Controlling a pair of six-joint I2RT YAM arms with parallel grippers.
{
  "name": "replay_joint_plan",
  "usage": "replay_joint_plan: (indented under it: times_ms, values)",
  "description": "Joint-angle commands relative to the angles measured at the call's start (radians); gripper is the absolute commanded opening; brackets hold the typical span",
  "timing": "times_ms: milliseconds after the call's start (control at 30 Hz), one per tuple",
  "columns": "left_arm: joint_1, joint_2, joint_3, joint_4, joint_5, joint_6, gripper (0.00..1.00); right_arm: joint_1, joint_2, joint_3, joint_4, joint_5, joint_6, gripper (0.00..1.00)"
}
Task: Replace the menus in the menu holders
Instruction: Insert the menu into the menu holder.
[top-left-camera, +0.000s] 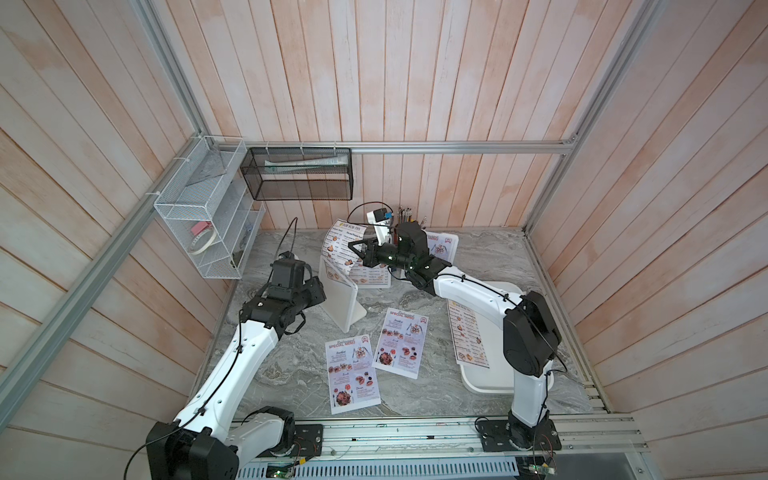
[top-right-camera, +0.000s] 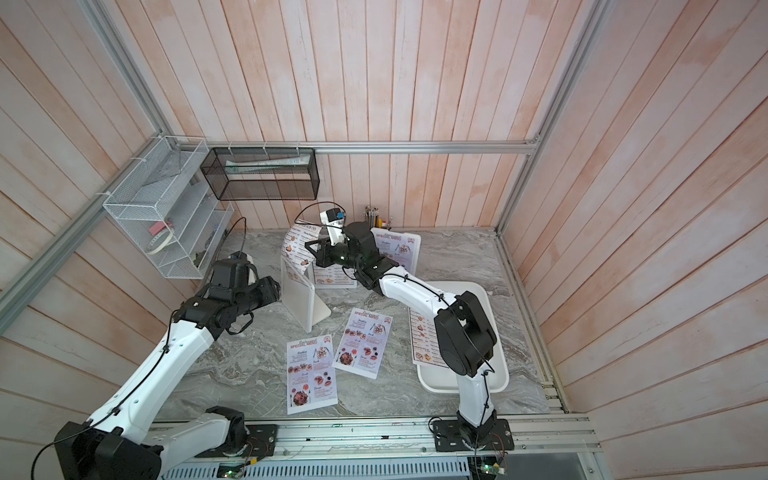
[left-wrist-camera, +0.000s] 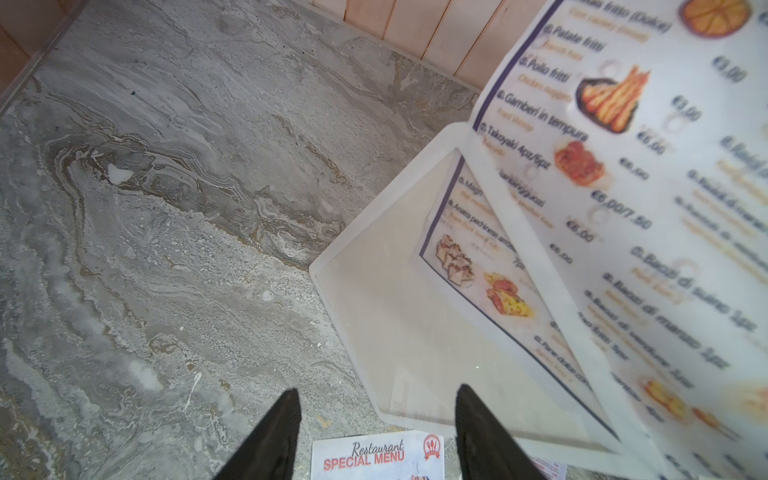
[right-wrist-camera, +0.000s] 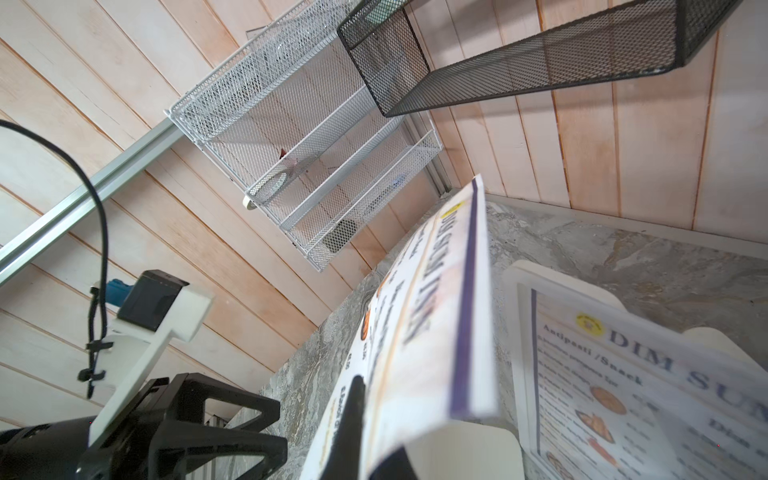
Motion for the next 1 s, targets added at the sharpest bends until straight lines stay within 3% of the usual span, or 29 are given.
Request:
replay_joint_plan:
  times_ms: [0,967]
  values:
    - [0.005,0.003,0.022,0.013,0.016,0.006,0.62,0.009,-0.044,-0.023,0.077,-0.006,-0.033,0.0]
    - [0.005,0.0,0.027,-0.005,0.006,0.001,0.61,0.014,-0.063,-0.136,0.251,0.031,-0.092,0.0]
